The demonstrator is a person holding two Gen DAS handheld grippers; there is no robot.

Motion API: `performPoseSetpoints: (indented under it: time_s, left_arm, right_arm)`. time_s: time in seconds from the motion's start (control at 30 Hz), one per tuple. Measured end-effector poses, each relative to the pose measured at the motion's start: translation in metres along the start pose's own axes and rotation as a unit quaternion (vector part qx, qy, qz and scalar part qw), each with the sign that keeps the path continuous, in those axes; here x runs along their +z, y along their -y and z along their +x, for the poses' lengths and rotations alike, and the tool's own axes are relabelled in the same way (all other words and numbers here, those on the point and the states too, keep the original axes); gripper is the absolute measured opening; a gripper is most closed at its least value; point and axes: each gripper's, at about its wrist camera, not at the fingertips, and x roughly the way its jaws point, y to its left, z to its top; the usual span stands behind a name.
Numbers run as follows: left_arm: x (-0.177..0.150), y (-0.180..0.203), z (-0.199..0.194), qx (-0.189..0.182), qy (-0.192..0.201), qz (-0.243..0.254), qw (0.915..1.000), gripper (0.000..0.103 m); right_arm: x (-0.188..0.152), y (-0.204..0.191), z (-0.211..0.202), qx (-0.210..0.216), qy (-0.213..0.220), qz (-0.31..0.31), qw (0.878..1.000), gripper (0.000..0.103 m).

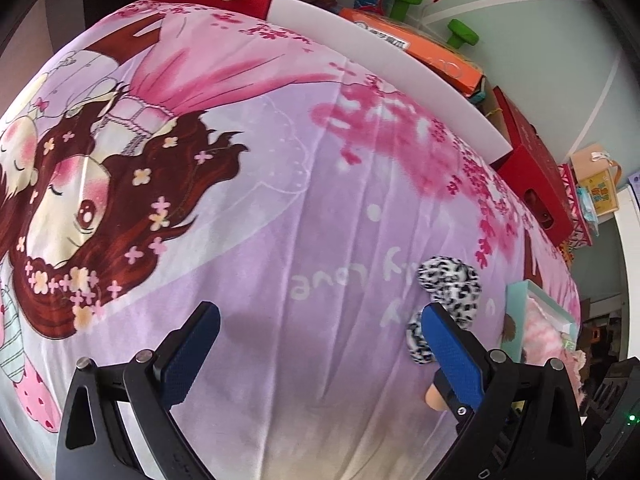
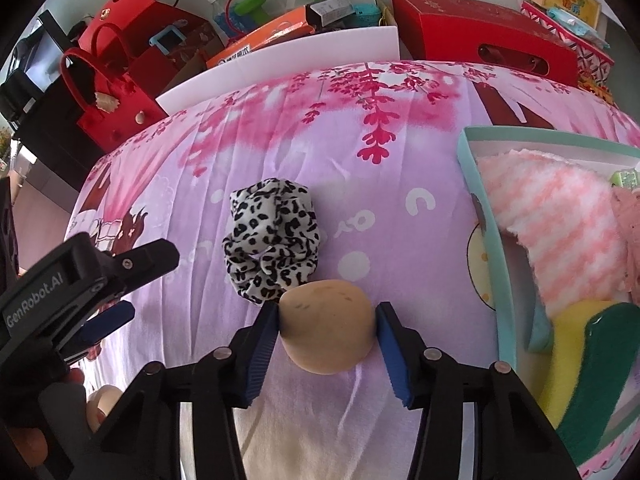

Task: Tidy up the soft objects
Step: 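Grasp the tan round sponge with the right gripper while the left gripper grasps the leopard scrunchie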

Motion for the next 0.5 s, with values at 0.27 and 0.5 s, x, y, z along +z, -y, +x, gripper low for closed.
performPoseSetpoints:
  time_s: [0.27,0.5]
  left_arm:
    - [0.0,0.015,0.001,-0.022,0.003,0.019,0.9996,0.1]
    - [-0.002,0.031,0.004,-0.05,0.006,0.04,0.9979,0.1]
  right_arm:
    - [0.002,0.008,-0.008,-0.016,0.007,0.006,1.0,0.052]
    - [0.005,0.019,-0.023,-0.03,0.021,0.017,0.999,0.052]
